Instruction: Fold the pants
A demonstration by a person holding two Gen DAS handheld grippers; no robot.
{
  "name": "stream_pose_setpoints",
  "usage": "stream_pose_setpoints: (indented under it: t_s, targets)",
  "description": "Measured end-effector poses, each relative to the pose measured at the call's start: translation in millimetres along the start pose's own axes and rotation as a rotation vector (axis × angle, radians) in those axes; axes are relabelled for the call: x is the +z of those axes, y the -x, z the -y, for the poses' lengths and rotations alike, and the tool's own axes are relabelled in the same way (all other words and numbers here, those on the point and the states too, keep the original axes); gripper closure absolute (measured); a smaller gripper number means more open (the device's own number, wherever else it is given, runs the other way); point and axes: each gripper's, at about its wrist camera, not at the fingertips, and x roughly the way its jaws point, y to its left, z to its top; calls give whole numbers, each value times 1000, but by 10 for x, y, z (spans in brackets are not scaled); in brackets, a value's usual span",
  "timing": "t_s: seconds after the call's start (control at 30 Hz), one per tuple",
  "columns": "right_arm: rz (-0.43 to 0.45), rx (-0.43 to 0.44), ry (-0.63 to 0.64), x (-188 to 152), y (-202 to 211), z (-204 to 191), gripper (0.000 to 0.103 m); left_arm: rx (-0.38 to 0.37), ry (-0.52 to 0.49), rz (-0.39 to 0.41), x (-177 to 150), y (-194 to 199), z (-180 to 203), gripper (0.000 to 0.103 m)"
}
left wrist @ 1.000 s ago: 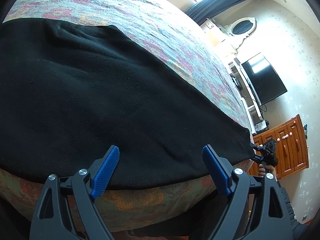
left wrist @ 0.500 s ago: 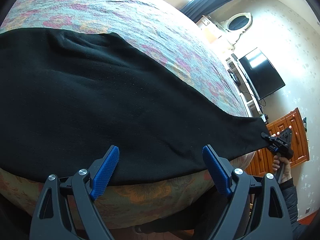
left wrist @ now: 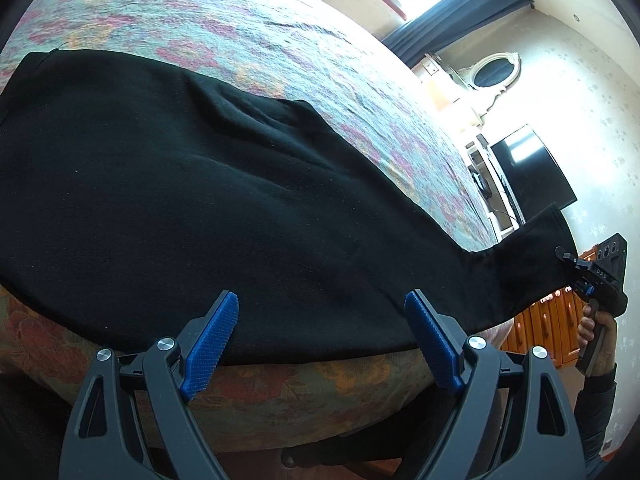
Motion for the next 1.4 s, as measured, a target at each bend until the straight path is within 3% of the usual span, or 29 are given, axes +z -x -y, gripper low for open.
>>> stream_pose_setpoints:
  t_s: [0.23, 0.53, 1.4]
  targets:
    - [-105, 13, 95, -157, -829, -701, 84, 6, 12, 13, 35, 82, -27, 19]
    - [-179, 12, 146, -457, -1480, -1169, 84, 7, 5, 16, 13, 102, -43, 19]
    - [-177, -87, 165, -779, -2095, -1482, 80, 8, 2, 8, -10, 63, -66, 19]
